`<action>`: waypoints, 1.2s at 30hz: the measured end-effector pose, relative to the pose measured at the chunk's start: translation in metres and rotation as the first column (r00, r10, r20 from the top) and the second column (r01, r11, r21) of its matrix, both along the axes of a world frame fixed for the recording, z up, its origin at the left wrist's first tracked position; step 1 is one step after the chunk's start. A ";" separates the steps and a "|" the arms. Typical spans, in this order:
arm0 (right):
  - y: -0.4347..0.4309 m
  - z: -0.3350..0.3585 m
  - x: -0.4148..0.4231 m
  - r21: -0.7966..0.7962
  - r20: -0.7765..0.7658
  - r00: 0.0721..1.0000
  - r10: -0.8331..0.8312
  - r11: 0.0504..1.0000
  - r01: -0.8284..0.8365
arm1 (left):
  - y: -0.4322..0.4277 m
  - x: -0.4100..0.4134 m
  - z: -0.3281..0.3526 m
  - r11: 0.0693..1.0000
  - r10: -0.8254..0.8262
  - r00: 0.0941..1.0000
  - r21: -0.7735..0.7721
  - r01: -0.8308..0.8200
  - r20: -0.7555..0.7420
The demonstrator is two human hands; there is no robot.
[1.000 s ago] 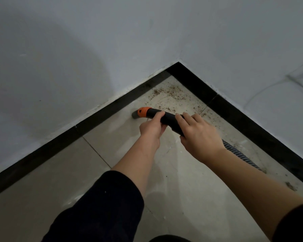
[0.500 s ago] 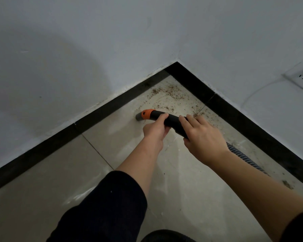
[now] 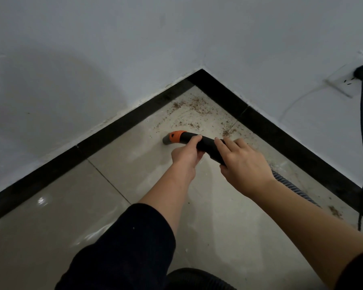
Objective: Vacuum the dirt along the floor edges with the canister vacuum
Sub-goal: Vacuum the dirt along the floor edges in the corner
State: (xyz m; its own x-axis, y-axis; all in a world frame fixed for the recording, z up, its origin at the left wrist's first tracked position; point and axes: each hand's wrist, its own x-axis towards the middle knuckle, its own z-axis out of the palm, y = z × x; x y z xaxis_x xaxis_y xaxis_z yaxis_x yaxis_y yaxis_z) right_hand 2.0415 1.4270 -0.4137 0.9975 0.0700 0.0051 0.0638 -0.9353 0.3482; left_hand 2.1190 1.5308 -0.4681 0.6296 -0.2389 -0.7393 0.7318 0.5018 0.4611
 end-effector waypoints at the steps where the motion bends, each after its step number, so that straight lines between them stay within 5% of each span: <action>1: -0.002 -0.001 -0.002 -0.001 0.005 1.000 -0.001 1.000 0.001 | -0.002 -0.001 0.000 1.000 -0.004 1.000 -0.001 0.004 0.002; 36: -0.025 0.013 -0.023 -0.060 -0.123 0.989 -0.088 0.995 0.081 | -0.031 -0.013 -0.001 0.995 -0.090 0.996 -0.051 0.091 0.015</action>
State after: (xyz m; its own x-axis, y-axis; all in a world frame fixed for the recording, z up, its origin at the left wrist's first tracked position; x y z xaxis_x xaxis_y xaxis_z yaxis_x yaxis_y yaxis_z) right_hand 2.0183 1.4021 -0.4011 0.9924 -0.0182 -0.1214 0.0312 -0.9190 0.3930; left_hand 2.1063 1.4998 -0.4695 0.6134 -0.3324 -0.7164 0.7692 0.4572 0.4464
